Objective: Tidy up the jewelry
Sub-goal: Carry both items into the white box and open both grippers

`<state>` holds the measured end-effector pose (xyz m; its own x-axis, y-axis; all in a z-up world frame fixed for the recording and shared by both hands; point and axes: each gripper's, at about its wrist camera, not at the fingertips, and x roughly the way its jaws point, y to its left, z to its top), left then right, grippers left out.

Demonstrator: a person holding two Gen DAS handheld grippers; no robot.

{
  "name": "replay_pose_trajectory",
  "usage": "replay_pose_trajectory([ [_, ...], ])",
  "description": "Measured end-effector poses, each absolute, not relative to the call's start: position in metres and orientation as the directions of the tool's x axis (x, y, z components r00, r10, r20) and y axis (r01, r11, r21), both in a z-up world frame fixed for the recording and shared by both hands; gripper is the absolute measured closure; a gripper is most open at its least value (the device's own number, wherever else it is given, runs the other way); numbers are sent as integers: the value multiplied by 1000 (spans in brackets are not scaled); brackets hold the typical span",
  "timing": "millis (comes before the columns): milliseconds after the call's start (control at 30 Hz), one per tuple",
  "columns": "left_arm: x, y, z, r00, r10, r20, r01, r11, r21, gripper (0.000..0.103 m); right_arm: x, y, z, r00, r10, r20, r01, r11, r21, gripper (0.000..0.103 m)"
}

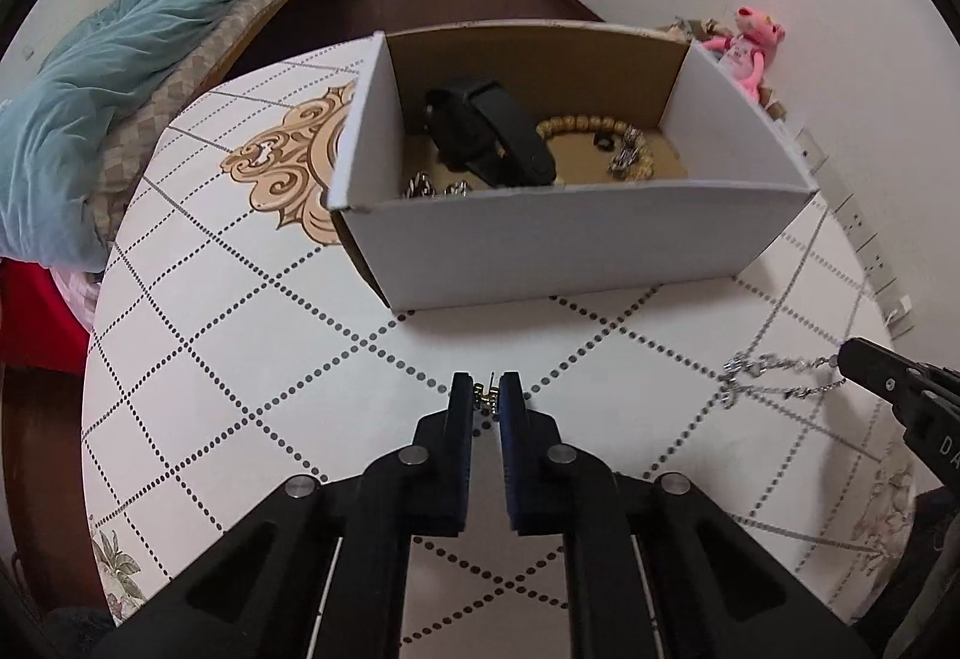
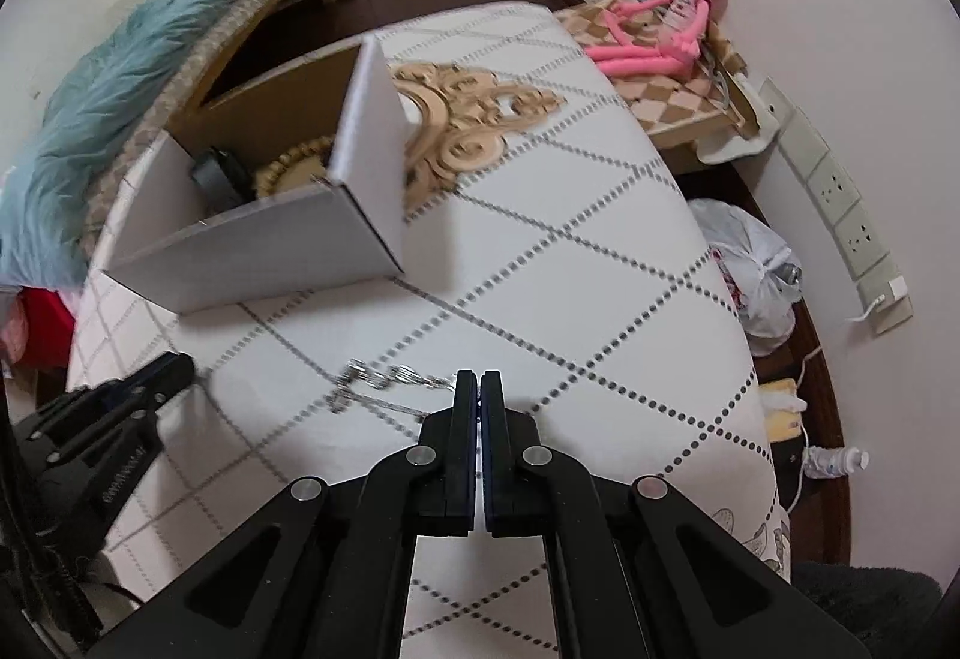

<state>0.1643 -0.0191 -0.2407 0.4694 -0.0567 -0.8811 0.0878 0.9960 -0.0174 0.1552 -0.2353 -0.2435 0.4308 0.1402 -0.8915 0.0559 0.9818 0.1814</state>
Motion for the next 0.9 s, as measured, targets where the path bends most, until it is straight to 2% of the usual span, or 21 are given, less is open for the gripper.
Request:
replay_pose_trajectory([
  [400,172,2,-145,532,-232,-814,139,973,-186,97,165,-225,-131,563,269,-782,-83,959,271,102],
  [567,198,10,-121,540,-235,-808,163,971,-173,97,189,-212,-90,606,264,-750,-149,964,219,102],
  [733,231,12,-128,481,-253,-839,172,966,-193,97,225,-194,-88,578,277,-767,-201,960,195,102],
  [900,251,11,-153,402,-266,-876,161,963,-218,97,268,-177,-123,457,297,-839,-212,952,221,102],
])
